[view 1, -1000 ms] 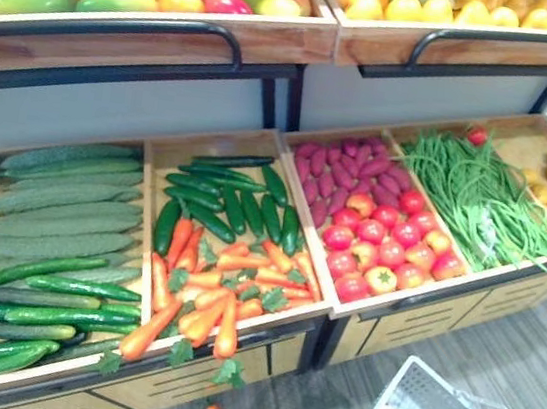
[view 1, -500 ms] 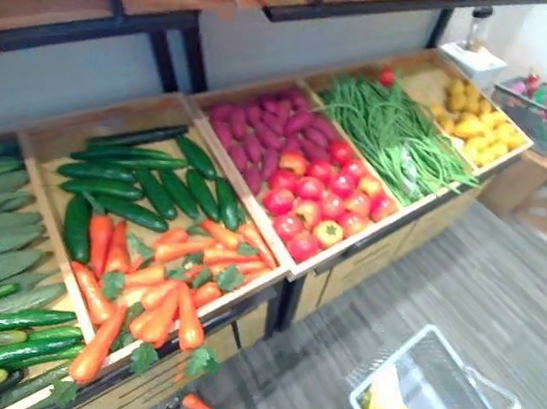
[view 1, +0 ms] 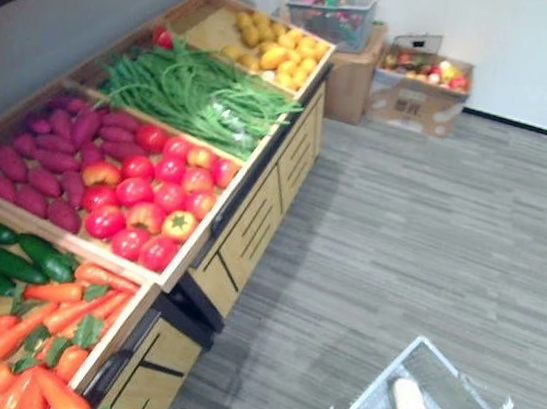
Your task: Pick vegetable in the basket
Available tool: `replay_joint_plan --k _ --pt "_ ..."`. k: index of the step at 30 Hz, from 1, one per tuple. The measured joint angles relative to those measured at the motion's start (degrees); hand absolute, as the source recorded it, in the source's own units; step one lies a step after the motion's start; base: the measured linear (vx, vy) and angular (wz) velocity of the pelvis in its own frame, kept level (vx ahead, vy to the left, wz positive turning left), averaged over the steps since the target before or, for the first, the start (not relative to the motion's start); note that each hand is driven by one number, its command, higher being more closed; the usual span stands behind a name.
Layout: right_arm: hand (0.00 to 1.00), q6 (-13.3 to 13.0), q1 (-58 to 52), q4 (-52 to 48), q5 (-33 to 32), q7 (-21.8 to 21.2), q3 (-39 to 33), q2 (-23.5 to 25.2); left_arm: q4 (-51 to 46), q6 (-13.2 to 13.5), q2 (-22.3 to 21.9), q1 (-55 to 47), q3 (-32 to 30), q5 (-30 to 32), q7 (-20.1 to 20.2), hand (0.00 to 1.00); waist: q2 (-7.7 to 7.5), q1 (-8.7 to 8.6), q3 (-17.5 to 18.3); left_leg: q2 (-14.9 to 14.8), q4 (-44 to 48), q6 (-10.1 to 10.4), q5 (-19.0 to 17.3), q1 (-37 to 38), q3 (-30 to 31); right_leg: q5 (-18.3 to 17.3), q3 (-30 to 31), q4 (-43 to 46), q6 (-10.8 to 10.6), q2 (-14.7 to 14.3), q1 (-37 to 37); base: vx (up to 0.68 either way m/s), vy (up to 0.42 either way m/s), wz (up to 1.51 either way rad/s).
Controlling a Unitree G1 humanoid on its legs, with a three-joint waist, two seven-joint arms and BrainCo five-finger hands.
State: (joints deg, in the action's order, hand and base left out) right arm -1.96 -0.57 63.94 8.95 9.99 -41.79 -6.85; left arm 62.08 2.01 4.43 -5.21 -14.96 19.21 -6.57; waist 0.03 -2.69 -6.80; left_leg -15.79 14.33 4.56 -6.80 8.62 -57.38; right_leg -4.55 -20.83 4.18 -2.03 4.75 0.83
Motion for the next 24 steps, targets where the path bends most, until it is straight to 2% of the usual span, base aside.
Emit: replay_joint_plan --k 1,3,4,5,6,7,8,9,11,12,13,14,15,16,19,20,23,24 --pt "1.0 -0.1 -0.32 0.0 -0.11 0.04 0.05 0.03 -0.01 0.01 0.03 0.1 -0.04 -0.06 -0.09 0.0 0.07 -0.38 0.08 -0.93 1.59 -0.01 0.02 -0.15 0.03 0.21 0.14 -0.72 0.13 -0.35 -0.39 -0.09 -0.106 -0.23" --pt "1.0 -0.97 -0.8 0.06 -0.22 0.18 2.08 -0.28 -0.06 0.07 -0.15 0.99 -1.35 -0.19 -0.44 0.0 0.02 -0.38 -0.03 -6.14 12.01 -0.03 0.04 -1.91 0.26 1.15 2.55 -2.23 1.01 -2.17 -0.53 -0.11 -0.077 -0.49" --pt "1.0 -1.16 -0.78 0.09 -0.22 0.13 2.9 -0.41 -0.05 0.06 -0.26 0.98 -2.08 -0.39 -0.6 0.0 0.11 -0.36 -0.02 -7.66 14.98 -0.3 0.23 -2.67 1.42 1.38 3.38 -2.5 1.37 -2.74 -0.6 -0.09 -0.067 -0.72" --pt "1.0 -1.32 -0.67 0.13 -0.18 0.12 4.25 -0.79 -0.3 0.19 -0.39 0.96 -3.35 -0.68 -1.0 0.0 0.01 0.02 -0.31 -9.22 19.85 -0.43 0.14 -5.57 8.24 1.86 5.73 -3.27 1.96 -3.28 -1.4 -0.05 -0.029 -0.87" --pt "1.0 -1.33 -0.14 0.24 -0.05 0.08 5.0 -1.55 -0.66 0.51 -0.49 0.79 -3.51 -1.05 -1.88 0.0 -0.31 0.64 -0.56 -4.94 18.75 0.78 -2.09 -8.22 20.62 2.08 8.15 -2.94 1.67 -2.62 -1.37 -0.03 -0.002 -0.99" --pt "1.0 -1.33 0.06 0.57 0.05 0.05 5.18 -1.84 -0.66 0.7 -0.62 0.7 -3.54 -1.19 -2.19 0.0 -0.44 1.08 -0.64 -2.17 17.49 0.96 -3.16 -9.12 26.8 2.3 10.08 -2.98 1.6 -2.29 -1.32 -0.01 0.033 -1.25" --pt "1.0 -1.46 0.67 1.53 0.12 -0.27 5.41 -2.63 -0.68 1.16 -0.9 0.27 -3.54 -2.3 -2.7 0.0 -0.47 1.75 -0.65 2.75 14.28 1.06 -5.34 -9.95 36.92 2.9 13.05 -3.2 1.12 -1.78 -1.29 -0.01 0.088 -1.31" --pt "1.0 -1.8 1.05 2.21 0.09 -0.44 6.3 -2.99 -0.6 1.3 -1.07 -0.41 -3.91 -3.21 -3.29 0.0 -0.43 1.89 -0.67 6.06 10.03 0.98 -6.08 -10.07 43.91 2.94 15.48 -3.28 0.82 -1.67 -1.18 -0.01 0.113 -1.24" --pt "1.0 -2.17 0.92 2.18 0.03 -0.43 6.09 -2.84 -0.6 1.69 -1.47 -1.06 -5.12 -3.26 -3.69 0.0 -0.22 1.56 -0.79 7.77 2.95 1.2 -5.78 -10.24 49.71 2.6 18.04 -4.4 0.02 -1.92 -0.89 -0.05 0.177 -0.85" --pt "1.0 -2.22 0.49 1.99 -0.08 -0.31 5.69 -2.82 -0.59 1.7 -1.73 -1.09 -5.27 -3.25 -3.78 0.0 0.37 1.37 -1.14 8.08 -1.6 1.05 -5.03 -10.54 52.29 2.92 18.77 -4.95 -0.5 -2.16 -0.81 -0.05 0.199 -0.66" --pt "1.0 -2.19 0.35 1.88 -0.21 -0.29 5.05 -2.9 -0.59 1.71 -2.05 -1.17 -5.27 -3.24 -3.79 0.0 0.99 1.39 -1.21 8.02 -3.75 0.8 -4.6 -10.54 53.21 3.21 19.36 -5.13 -0.96 -2.66 -0.64 -0.02 0.22 -0.72" --pt "1.0 -2.04 0.34 1.8 -0.39 -0.21 4.04 -2.09 -0.52 1.63 -1.98 -1.43 -5.68 -3.18 -3.76 0.0 0.43 1.88 -1.34 8.1 -4.43 1.03 -3.59 -10.4 51.81 3.55 21.0 -5.35 -1.6 -2.32 -0.28 0.02 0.179 -0.63" --pt "1.0 -2.27 0.16 1.5 -0.43 -0.14 3.9 -1.46 -0.6 1.7 -2.02 -1.84 -5.67 -3.09 -3.89 0.0 1.06 2.05 -0.91 8.67 -5.22 0.77 -3.93 -10.52 50.9 3.89 20.99 -5.52 -2.01 -1.77 -0.32 0.07 0.218 -0.62" --pt "1.0 -2.31 -0.12 0.92 -0.49 0.03 3.85 -0.43 -0.5 1.62 -1.39 -1.89 -5.7 -2.76 -4.01 0.0 -0.88 1.67 -0.68 10.23 -6.18 -0.02 -4.2 -10.21 49.94 4.5 21.11 -5.99 -2.9 0.17 0.03 0.1 0.243 -0.23" --pt "1.0 -2.33 -1.46 -0.34 -1.08 1.11 3.89 0.26 -0.48 1.62 -0.22 -1.84 -4.42 -2.46 -4.12 0.0 -2.31 1.41 -0.26 13.07 -8.67 -1.41 -3.85 -9.02 48.25 4.86 21.64 -5.98 -4.06 2.67 0.67 0.13 0.227 -0.15" --pt "1.0 -2.42 -1.41 -0.53 -1.07 1.12 3.98 0.19 -0.45 1.61 0.01 -1.83 -4.32 -2.46 -4.18 0.0 -2.38 1.46 -0.22 13.53 -9.09 -2.14 -3.59 -8.03 47.11 4.84 22.31 -5.83 -4.12 3.09 0.73 0.24 0.233 -0.49" --pt "1.0 -2.45 -0.82 -1.13 -1.03 0.99 4.81 0.11 -0.43 1.64 0.33 -1.81 -2.49 -2.09 -4.19 0.0 -2.11 1.95 -0.24 14.31 -9.07 -2.19 -3.68 -5.88 43.74 4.57 23.42 -2.53 -4.47 3.56 2.04 0.22 0.177 -0.52" --pt "1.0 -2.48 -0.41 -1.31 -1.03 0.85 5.17 0.13 -0.44 1.63 0.37 -1.64 -1.7 -1.87 -4.2 0.0 -1.82 2.08 -0.44 14.15 -8.46 -2.19 -3.68 -4.7 42.67 3.82 23.81 1.75 -3.9 3.25 3.4 0.13 0.074 -0.45"
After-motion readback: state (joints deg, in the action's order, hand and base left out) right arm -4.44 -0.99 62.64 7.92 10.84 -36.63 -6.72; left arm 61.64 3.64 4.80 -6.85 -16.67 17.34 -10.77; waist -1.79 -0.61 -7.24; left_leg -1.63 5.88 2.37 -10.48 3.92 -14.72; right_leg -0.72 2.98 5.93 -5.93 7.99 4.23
